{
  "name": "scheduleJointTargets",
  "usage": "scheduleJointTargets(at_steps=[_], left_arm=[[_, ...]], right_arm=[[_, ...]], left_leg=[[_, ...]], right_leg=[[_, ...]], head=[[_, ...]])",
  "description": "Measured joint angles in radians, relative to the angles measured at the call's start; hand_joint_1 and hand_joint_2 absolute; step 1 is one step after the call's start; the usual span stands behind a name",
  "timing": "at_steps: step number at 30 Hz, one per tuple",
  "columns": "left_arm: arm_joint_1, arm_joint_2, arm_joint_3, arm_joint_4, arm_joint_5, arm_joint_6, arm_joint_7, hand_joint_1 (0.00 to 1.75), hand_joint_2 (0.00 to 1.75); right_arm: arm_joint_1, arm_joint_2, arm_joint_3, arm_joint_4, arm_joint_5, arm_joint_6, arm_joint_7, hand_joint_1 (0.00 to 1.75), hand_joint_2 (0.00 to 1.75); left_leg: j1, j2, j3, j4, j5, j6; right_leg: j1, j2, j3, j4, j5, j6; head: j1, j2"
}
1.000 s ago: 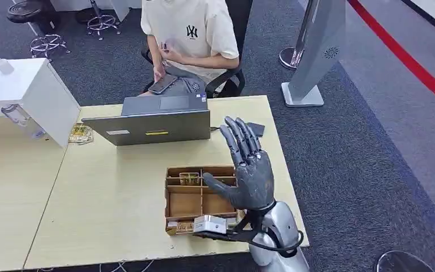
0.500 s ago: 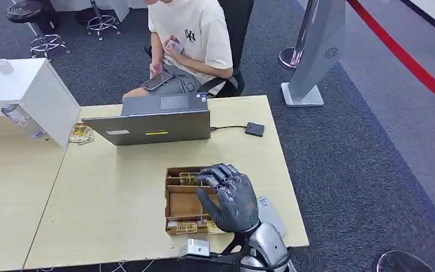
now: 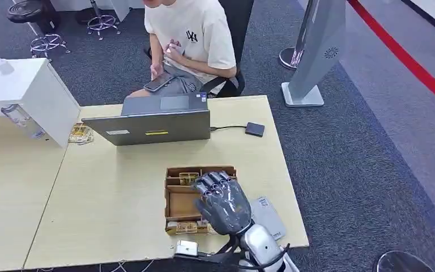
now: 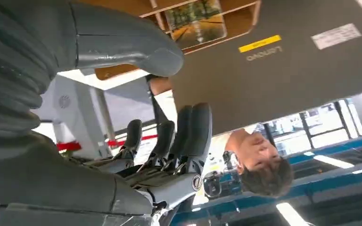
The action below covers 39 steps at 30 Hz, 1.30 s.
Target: Pass the card to the sensor for recognition and then transmit it.
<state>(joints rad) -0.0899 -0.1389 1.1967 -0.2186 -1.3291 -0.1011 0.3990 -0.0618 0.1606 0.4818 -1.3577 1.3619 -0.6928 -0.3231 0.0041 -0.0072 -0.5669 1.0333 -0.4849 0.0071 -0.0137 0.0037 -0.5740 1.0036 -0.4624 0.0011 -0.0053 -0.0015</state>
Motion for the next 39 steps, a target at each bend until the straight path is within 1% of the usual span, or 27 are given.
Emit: scheduleJointTargets(at_steps=[2,3,8,9,10,12,14,15,16,24,26,27,28,30,32,33,34,36,37,39], left_arm=[[0.000,0.001,0.000,0.000,0.001,0.000,-0.002,0.00,0.00],[0.000,0.001,0.000,0.000,0.001,0.000,-0.002,0.00,0.00],[0.000,0.003,0.000,0.000,0.003,0.000,-0.002,0.00,0.00],[0.000,0.003,0.000,0.000,0.003,0.000,-0.002,0.00,0.00],[0.000,0.004,0.000,0.000,0.003,0.000,-0.002,0.00,0.00],[0.000,0.004,0.000,0.000,0.003,0.000,-0.002,0.00,0.00],[0.000,0.004,0.000,0.000,0.003,0.000,-0.002,0.00,0.00],[0.000,0.004,0.000,0.000,0.003,0.000,-0.002,0.00,0.00],[0.000,0.004,0.000,0.000,0.003,0.000,-0.002,0.00,0.00],[0.000,0.004,0.000,0.000,0.003,0.000,-0.002,0.00,0.00],[0.000,0.004,0.000,0.000,0.003,0.000,-0.002,0.00,0.00],[0.000,0.004,0.000,0.000,0.004,0.000,-0.002,0.00,0.00],[0.000,0.004,0.000,0.000,0.004,0.000,-0.002,0.00,0.00],[0.000,0.004,0.000,0.000,0.004,0.000,-0.002,0.00,0.00],[0.000,0.004,0.000,0.000,0.007,0.001,-0.002,0.00,0.00],[0.000,0.004,0.000,0.000,0.010,0.005,-0.002,0.00,0.00],[0.000,0.004,0.000,0.000,0.010,0.006,-0.002,0.00,0.00],[0.000,0.004,0.000,0.000,0.010,0.006,-0.002,0.00,0.00],[0.000,0.004,0.000,0.000,0.010,0.006,-0.002,0.00,0.00],[0.000,0.004,0.000,0.000,0.010,0.006,-0.002,0.00,0.00]], right_arm=[[-0.012,-0.007,-0.003,0.011,0.009,0.000,0.016,0.99,1.75],[-0.016,-0.010,-0.005,0.015,0.016,0.000,0.021,1.03,1.75],[-0.029,-0.023,-0.036,0.029,0.031,0.000,0.038,0.99,1.75],[-0.032,-0.026,-0.044,0.032,0.035,0.000,0.041,1.05,1.75],[-0.033,-0.027,-0.049,0.034,0.036,0.000,0.043,0.98,1.75],[-0.037,-0.031,-0.063,0.038,0.037,0.000,0.048,0.91,1.75],[-0.040,-0.033,-0.077,0.041,0.037,0.000,0.048,0.89,1.75],[-0.041,-0.034,-0.082,0.044,0.037,0.000,0.048,0.84,1.75],[-0.042,-0.035,-0.086,0.046,0.037,0.000,0.048,0.87,1.75],[-0.042,-0.035,-0.096,0.052,0.032,0.000,0.048,0.89,1.75],[-0.042,-0.035,-0.098,0.053,0.031,0.000,0.047,0.87,1.75],[-0.042,-0.035,-0.104,0.057,0.028,0.000,0.047,0.80,1.75],[-0.042,-0.036,-0.107,0.060,0.026,0.000,0.047,0.89,1.75],[-0.042,-0.036,-0.119,0.076,0.016,0.000,0.035,0.91,1.75],[-0.042,-0.036,-0.129,0.100,-0.001,0.000,0.024,0.99,1.75],[-0.040,-0.036,-0.135,0.104,-0.049,0.000,-0.003,1.08,1.75],[-0.040,-0.036,-0.137,0.104,-0.057,0.000,-0.006,1.01,1.75],[-0.040,-0.036,-0.138,0.104,-0.065,0.000,-0.007,0.98,1.75],[-0.040,-0.036,-0.138,0.104,-0.069,0.000,-0.009,0.87,1.75],[-0.040,-0.036,-0.138,0.105,-0.073,0.000,-0.009,0.89,1.75]], left_leg=[[0.000,0.000,0.000,0.000,0.000,0.000],[0.000,0.000,0.000,0.000,0.000,0.000],[0.000,0.000,0.000,0.000,0.000,0.000],[0.000,0.000,0.000,0.000,0.000,0.000],[0.000,0.000,0.000,0.000,0.000,0.000],[0.000,0.000,0.000,0.000,0.000,0.000],[0.000,0.000,0.000,0.000,0.000,0.000],[0.000,0.000,0.000,0.000,0.000,0.000],[0.000,0.000,0.000,0.000,0.000,0.000],[0.000,0.000,0.000,0.000,0.000,0.000],[0.000,0.000,0.000,0.000,0.000,0.000],[0.000,0.000,0.000,0.000,0.000,0.000],[0.000,0.000,0.000,0.000,0.000,0.000],[0.000,0.000,0.000,0.000,0.000,0.000],[0.000,0.000,0.000,0.000,0.000,0.000],[0.000,0.000,0.000,0.000,0.000,0.000],[0.000,0.000,0.000,0.000,0.000,0.000],[0.000,0.000,0.000,0.000,0.000,0.000],[0.000,0.000,0.000,0.000,0.000,0.000],[0.000,0.000,0.000,0.000,0.000,0.000]], right_leg=[[0.000,0.000,0.000,0.000,0.000,0.000],[0.000,0.000,0.000,0.000,0.000,0.000],[0.000,0.000,0.000,0.000,0.000,0.000],[0.000,0.000,0.000,0.000,0.000,0.000],[0.000,0.000,0.000,0.000,0.000,0.000],[0.000,0.000,0.000,0.000,0.000,0.000],[0.000,0.000,0.000,0.000,0.000,0.000],[0.000,0.000,0.000,0.000,0.000,0.000],[0.000,0.000,0.000,0.000,0.000,0.000],[0.000,0.000,0.000,0.000,0.000,0.000],[0.000,0.000,0.000,0.000,0.000,0.000],[0.000,0.000,0.000,0.000,0.000,0.000],[0.000,0.000,0.000,0.000,0.000,0.000],[0.000,0.000,0.000,0.000,0.000,0.000],[0.000,0.000,0.000,0.000,0.000,0.000],[0.000,0.000,0.000,0.000,0.000,0.000],[0.000,0.000,0.000,0.000,0.000,0.000],[0.000,0.000,0.000,0.000,0.000,0.000],[0.000,0.000,0.000,0.000,0.000,0.000],[0.000,0.000,0.000,0.000,0.000,0.000]], head=[[0.000,0.000],[0.000,0.000],[0.000,0.000],[0.000,0.000],[0.000,0.000],[0.000,0.000],[0.000,0.000],[0.000,0.000],[0.000,0.000],[0.000,0.000],[0.000,0.000],[0.000,0.000],[0.000,0.000],[0.000,0.000],[0.000,0.000],[0.000,0.000],[0.000,0.000],[0.000,0.000],[0.000,0.000],[0.000,0.000]])
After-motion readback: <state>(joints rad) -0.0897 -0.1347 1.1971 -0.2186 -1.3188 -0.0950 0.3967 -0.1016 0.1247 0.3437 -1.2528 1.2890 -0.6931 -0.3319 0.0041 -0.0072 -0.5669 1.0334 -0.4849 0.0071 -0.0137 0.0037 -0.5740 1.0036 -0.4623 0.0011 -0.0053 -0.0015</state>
